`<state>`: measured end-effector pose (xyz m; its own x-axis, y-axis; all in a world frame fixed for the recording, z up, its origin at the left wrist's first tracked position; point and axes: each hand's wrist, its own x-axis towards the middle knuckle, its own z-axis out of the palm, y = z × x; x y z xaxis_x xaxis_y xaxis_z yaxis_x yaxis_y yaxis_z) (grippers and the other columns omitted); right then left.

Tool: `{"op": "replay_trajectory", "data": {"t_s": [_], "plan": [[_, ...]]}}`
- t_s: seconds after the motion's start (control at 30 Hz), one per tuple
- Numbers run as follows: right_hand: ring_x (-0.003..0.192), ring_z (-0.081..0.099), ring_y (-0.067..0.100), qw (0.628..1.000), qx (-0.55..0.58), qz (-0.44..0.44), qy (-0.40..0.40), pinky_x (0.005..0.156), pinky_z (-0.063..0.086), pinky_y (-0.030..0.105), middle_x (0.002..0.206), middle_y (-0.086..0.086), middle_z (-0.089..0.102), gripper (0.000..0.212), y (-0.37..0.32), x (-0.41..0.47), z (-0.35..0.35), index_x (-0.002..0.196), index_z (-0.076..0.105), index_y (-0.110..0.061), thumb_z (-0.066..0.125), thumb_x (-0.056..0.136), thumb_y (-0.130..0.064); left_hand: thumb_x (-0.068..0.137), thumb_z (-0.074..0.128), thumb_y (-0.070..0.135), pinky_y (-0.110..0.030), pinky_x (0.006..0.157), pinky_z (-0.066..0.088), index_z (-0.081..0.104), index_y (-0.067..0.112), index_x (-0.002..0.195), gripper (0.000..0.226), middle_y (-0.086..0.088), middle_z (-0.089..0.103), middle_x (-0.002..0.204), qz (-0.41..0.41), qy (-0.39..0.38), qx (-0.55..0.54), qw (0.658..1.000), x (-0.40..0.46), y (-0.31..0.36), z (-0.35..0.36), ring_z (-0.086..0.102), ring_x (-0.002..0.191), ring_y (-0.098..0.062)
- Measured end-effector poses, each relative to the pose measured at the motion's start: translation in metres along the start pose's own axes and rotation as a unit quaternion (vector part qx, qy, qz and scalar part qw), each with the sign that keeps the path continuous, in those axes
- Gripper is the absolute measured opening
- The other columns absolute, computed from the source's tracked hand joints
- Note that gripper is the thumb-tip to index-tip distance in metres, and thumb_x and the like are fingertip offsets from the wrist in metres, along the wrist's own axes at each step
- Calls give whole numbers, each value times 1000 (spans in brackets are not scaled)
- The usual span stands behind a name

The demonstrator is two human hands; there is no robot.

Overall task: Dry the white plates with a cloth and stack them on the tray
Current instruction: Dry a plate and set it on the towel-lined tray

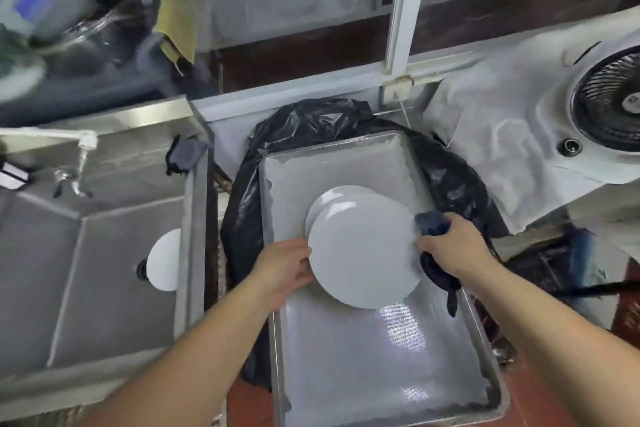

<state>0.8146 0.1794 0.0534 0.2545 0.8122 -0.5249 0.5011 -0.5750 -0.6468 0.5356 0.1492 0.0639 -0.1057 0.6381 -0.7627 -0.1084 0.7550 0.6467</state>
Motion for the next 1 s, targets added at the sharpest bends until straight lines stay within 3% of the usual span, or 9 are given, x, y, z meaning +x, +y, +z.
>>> {"op": "replay_trajectory", "data": {"t_s": [0.1, 0.2, 0.33, 0.4, 0.57, 0.7, 0.83, 1.0], "plan": [[92, 67, 25, 999, -28, -12, -13, 85, 57, 41, 99, 1, 71, 35, -6, 28, 6, 108, 65, -20, 75, 75, -20, 97, 62, 0, -34, 80, 63, 74, 9, 109, 20, -8, 81, 99, 0, 30, -9, 1000, 22, -3, 2, 78, 95, -25], [89, 64, 26, 998, -53, -18, -25, 78, 51, 36, 93, 1, 67, 19, -14, 48, 14, 98, 64, -14, 71, 80, -15, 96, 64, 0, -42, 92, 61, 74, 9, 107, 17, -9, 81, 99, -10, 53, -9, 998, 46, -5, 3, 77, 98, -28], [89, 65, 28, 995, -94, -22, -35, 75, 51, 35, 88, 1, 67, 13, -20, 70, 27, 89, 61, -16, 66, 77, -20, 95, 65, -1, -38, 83, 64, 72, 13, 102, 18, -11, 78, 102, -6, 94, 26, 995, 79, -6, 3, 77, 96, -29], [96, 61, 30, 994, -101, -19, -35, 81, 49, 36, 98, 2, 64, 17, -20, 79, 32, 96, 56, -15, 67, 84, -18, 94, 67, 1, -34, 78, 64, 72, 16, 100, 17, -9, 77, 103, -2, 112, 50, 993, 91, -6, 4, 76, 95, -28], [98, 58, 30, 994, -105, -13, -32, 82, 47, 37, 106, 6, 61, 27, -14, 94, 45, 108, 53, -16, 68, 86, -19, 93, 68, 5, -38, 84, 64, 74, 28, 89, 24, 2, 77, 94, 23, 141, 118, 983, 108, -11, 7, 76, 90, -24], [97, 57, 27, 995, -98, -9, -32, 81, 44, 36, 103, 2, 59, 24, -13, 99, 53, 104, 52, -20, 68, 87, -17, 94, 66, 13, -41, 84, 64, 77, 32, 102, 23, 10, 75, 96, 43, 186, 149, 970, 114, -12, 8, 73, 89, -21], [96, 57, 27, 993, -119, -3, -28, 79, 44, 35, 102, 2, 59, 26, -12, 103, 58, 107, 51, -20, 65, 85, -19, 94, 64, 15, -41, 82, 64, 69, 43, 87, 30, 17, 73, 92, 63, 197, 180, 962, 118, -13, 10, 73, 86, -18], [93, 56, 27, 990, -142, -2, -19, 78, 46, 37, 98, -1, 57, 25, -10, 108, 62, 107, 48, -22, 62, 86, -18, 93, 63, 20, -45, 77, 65, 77, 36, 104, 24, 21, 72, 89, 55, 213, 200, 955, 121, -17, 13, 71, 81, -16]]}}
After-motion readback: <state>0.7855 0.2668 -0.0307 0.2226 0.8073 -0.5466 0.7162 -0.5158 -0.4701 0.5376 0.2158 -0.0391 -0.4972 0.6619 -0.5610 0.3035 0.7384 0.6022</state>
